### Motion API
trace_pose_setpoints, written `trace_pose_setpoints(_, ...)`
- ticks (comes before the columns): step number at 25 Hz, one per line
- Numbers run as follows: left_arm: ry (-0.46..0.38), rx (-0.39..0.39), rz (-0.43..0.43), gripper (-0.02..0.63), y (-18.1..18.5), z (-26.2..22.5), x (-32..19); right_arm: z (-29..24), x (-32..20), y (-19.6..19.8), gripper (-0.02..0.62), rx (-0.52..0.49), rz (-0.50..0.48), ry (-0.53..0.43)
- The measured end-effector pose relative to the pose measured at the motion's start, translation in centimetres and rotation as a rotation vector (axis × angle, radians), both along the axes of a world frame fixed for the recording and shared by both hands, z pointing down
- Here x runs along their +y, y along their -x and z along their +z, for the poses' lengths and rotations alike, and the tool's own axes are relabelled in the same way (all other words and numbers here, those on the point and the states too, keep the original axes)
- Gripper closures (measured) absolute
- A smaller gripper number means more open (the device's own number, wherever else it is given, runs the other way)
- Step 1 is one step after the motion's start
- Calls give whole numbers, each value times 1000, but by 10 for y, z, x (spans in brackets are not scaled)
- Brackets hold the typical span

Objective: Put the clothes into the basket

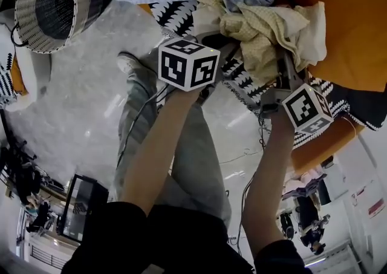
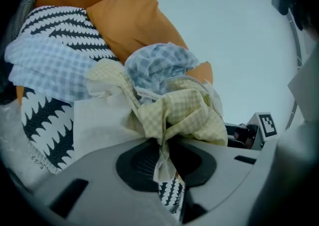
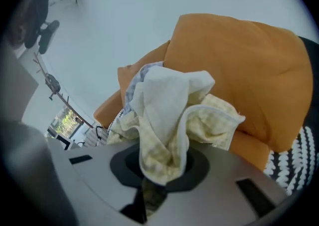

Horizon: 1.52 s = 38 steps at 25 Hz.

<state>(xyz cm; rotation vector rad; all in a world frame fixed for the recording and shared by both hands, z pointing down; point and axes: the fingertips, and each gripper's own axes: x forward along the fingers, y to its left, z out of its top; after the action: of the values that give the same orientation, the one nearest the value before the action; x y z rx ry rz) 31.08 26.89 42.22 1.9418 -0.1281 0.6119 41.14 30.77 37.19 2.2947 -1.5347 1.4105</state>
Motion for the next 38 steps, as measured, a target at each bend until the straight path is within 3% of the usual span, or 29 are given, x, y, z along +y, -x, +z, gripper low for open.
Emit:
trace_pose_setpoints(11,-41,143,-34,552,53,-87,3,-69,21,67,543,-25,78,-138)
trace_pose_setpoints(18,-23,195,-101,552,104,-122,-8,-104,12,129,543,-124,74,-248)
trace_pose_setpoints(23,-45,183,-185,552,154,-130,-36,-109,-25,176,543,-155,-26,-265)
trace_pose_setpoints(29,-131,174,-297,552,221,-143,-99,-115,-96,236,543,-179,-171,-308)
trace_pose_setpoints(38,-218,96,-529,552,352,-142,-199,-112,-220,357,543,-227,-445,-327)
